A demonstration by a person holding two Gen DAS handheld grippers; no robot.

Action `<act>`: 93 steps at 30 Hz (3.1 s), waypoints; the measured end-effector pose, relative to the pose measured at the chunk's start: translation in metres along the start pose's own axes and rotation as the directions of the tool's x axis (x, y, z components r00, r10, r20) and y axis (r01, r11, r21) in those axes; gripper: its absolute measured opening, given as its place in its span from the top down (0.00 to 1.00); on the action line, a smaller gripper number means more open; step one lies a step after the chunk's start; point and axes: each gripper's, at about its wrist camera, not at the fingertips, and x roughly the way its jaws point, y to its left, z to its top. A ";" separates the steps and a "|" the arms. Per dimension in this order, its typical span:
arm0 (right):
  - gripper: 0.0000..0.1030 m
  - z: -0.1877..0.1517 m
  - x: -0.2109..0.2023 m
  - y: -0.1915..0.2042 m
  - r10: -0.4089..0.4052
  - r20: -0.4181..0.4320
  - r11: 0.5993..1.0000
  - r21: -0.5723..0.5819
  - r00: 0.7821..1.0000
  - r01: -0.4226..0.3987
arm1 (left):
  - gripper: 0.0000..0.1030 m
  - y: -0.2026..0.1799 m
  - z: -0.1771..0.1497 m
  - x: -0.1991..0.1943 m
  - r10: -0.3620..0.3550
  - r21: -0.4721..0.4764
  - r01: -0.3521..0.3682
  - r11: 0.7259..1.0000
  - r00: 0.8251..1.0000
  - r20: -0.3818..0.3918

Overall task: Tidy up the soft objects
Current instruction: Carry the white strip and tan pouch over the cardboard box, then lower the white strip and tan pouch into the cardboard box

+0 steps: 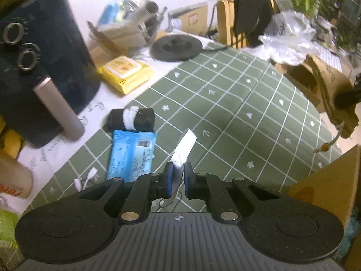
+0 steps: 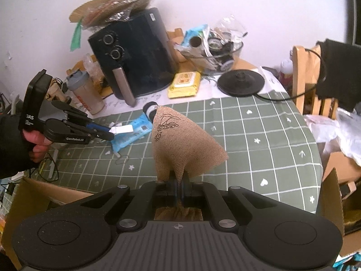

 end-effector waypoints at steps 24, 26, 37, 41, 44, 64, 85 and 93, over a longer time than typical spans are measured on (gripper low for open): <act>0.94 0.009 -0.033 0.056 0.104 0.018 0.989 -0.104 0.994 -0.102 | 0.90 -0.022 -0.030 -0.123 0.113 -0.306 -0.082 0.948 0.990 0.084; 0.94 0.008 -0.034 0.060 0.112 0.017 0.988 -0.111 0.994 -0.110 | 0.90 -0.026 -0.036 -0.131 0.113 -0.319 -0.079 0.944 0.990 0.088; 0.94 0.000 -0.045 0.081 0.151 0.015 0.979 -0.141 0.988 -0.147 | 0.90 -0.051 -0.065 -0.166 0.071 -0.390 -0.021 0.920 0.991 0.114; 0.94 -0.003 -0.053 0.090 0.170 0.020 0.974 -0.153 0.985 -0.165 | 0.90 -0.062 -0.072 -0.174 0.063 -0.402 -0.011 0.915 0.991 0.117; 0.94 -0.004 -0.058 0.094 0.182 0.022 0.971 -0.159 0.983 -0.176 | 0.90 -0.069 -0.080 -0.177 0.057 -0.428 -0.004 0.904 0.992 0.111; 0.94 -0.036 -0.070 0.123 0.238 -0.038 0.955 -0.173 0.971 -0.241 | 0.54 -0.101 -0.147 -0.189 0.078 -0.531 -0.010 0.847 0.991 0.105; 0.10 -0.038 -0.030 0.175 0.260 -0.222 0.913 -0.260 0.940 -0.314 | 0.54 -0.100 -0.197 -0.232 0.203 -0.638 -0.079 0.766 0.971 0.124; 0.00 -0.044 -0.023 0.175 0.235 -0.244 0.919 -0.260 0.941 -0.297 | 0.54 -0.101 -0.204 -0.229 0.199 -0.658 -0.078 0.749 0.974 0.110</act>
